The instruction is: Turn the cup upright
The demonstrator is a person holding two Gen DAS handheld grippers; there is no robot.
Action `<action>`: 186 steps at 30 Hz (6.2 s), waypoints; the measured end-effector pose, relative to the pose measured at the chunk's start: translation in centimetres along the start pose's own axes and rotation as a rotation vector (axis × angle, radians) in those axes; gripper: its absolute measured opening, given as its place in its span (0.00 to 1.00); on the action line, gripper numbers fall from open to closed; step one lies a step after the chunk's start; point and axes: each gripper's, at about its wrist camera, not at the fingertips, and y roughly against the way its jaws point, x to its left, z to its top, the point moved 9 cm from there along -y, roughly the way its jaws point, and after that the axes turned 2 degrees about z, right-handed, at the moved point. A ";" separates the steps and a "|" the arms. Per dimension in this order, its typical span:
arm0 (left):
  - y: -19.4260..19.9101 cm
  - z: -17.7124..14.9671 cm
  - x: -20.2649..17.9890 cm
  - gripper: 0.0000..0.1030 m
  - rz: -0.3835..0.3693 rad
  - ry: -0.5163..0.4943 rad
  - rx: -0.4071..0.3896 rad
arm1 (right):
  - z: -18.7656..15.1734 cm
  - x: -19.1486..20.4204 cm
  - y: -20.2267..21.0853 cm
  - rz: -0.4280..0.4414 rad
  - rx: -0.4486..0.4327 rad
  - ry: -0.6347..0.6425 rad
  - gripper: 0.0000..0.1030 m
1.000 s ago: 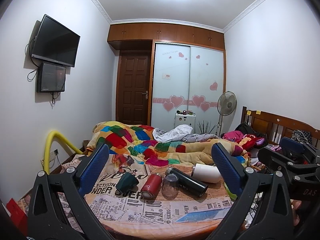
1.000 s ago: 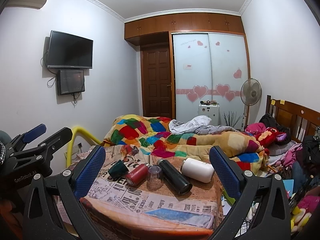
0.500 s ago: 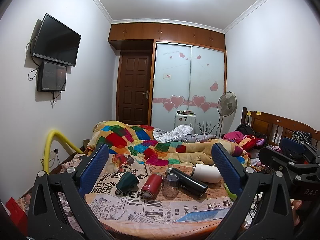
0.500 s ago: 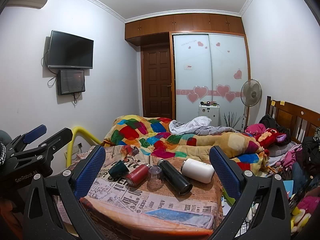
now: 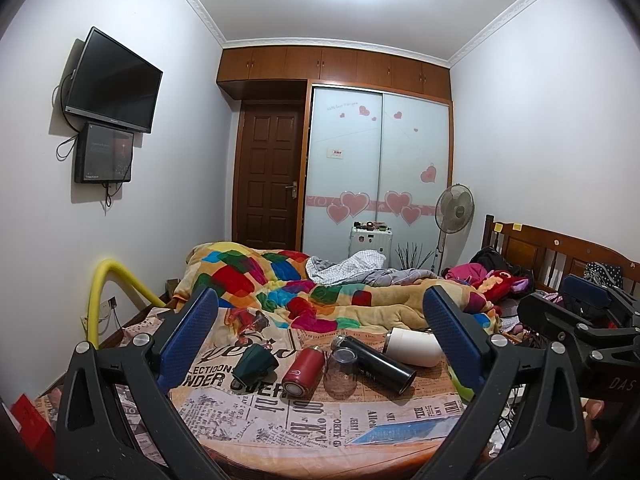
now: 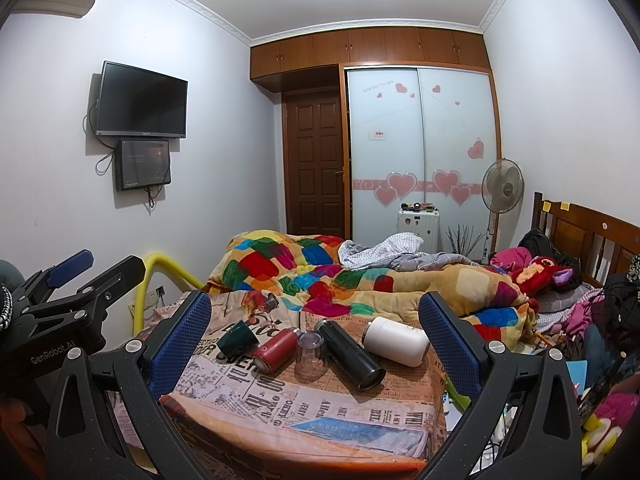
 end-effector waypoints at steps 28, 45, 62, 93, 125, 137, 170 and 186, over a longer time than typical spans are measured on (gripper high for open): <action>-12.9 -7.7 7.2 1.00 0.105 0.052 0.278 | -4.1 -2.1 -6.7 -0.029 0.145 -0.029 1.00; -33.8 -26.5 13.3 0.81 -0.018 -0.060 0.810 | -9.3 -5.8 -14.2 -0.111 0.340 -0.052 1.00; -37.0 -29.8 12.9 0.63 -0.043 -0.075 0.845 | -10.5 -5.2 -16.2 -0.107 0.394 -0.036 1.00; -22.1 -18.8 -6.4 0.63 -0.307 -0.190 0.656 | -8.8 -5.8 -10.7 -0.105 0.311 -0.046 1.00; -24.1 -32.0 -10.5 0.64 -0.286 -0.181 0.909 | -15.9 -7.8 -14.0 -0.118 0.521 -0.074 1.00; -20.6 -25.2 -4.1 0.73 -0.172 -0.123 0.726 | -16.0 -5.8 -15.2 -0.094 0.542 -0.061 1.00; -19.0 -24.2 6.1 0.73 0.056 -0.016 0.657 | -24.8 0.5 -23.6 0.100 0.883 -0.156 0.70; -19.3 -22.6 6.0 0.73 0.048 0.000 0.634 | -18.3 1.0 -23.4 0.100 0.714 -0.027 0.69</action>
